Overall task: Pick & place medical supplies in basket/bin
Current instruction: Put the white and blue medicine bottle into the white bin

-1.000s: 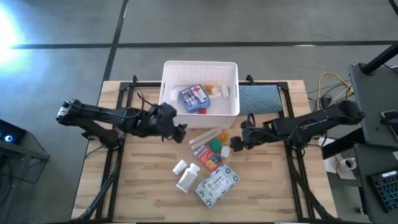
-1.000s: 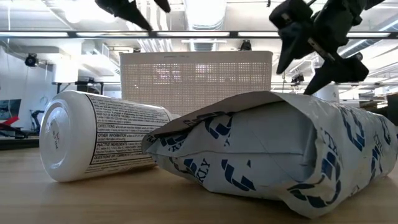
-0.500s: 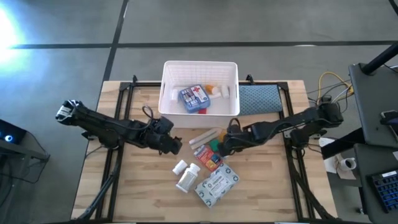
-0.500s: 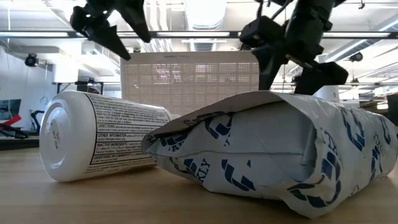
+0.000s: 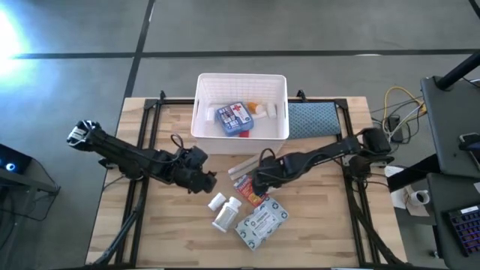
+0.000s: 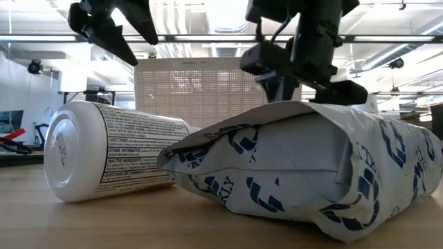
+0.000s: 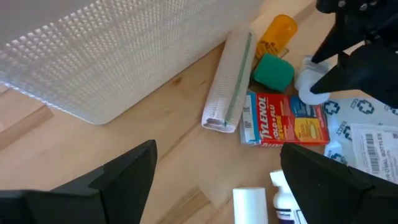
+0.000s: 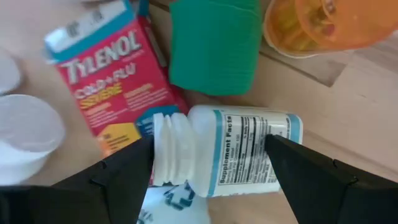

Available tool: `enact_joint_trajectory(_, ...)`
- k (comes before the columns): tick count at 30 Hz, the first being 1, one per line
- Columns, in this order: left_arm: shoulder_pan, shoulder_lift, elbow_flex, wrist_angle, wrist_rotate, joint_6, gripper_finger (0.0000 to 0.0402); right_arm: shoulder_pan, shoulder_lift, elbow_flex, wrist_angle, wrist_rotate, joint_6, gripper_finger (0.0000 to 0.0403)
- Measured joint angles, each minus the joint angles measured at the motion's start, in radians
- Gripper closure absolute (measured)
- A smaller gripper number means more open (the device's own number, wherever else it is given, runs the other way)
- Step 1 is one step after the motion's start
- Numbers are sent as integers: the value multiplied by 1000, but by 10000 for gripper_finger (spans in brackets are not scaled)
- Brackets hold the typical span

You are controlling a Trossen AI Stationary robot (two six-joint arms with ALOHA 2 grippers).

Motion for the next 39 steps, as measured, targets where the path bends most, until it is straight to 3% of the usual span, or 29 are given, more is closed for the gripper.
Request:
enact_joint_trajectory(5, 0, 0, -2, -21, -3, 1, 81, 4, -4, 10, -93, 7, -19, 101)
enact_joint_trajectory(9, 0, 0, -2, -20, -5, 2, 81, 27, -64, 25, -137, 69, -165, 101)
enact_joint_trajectory(17, 0, 0, -3, -19, -7, 10, 81, 85, -212, 11, -271, 156, -806, 101)
enact_joint_trajectory(23, 0, 0, -3, 8, -7, -21, 81, 84, -203, -55, -249, 163, -1188, 101)
enact_joint_trajectory(26, -6, 0, -3, 16, -8, -48, 81, 80, -166, -88, -195, 161, -1258, 101)
enact_joint_trajectory(39, -32, 0, -5, 24, -31, -150, 81, 63, -31, -166, -5, 157, -1284, 101)
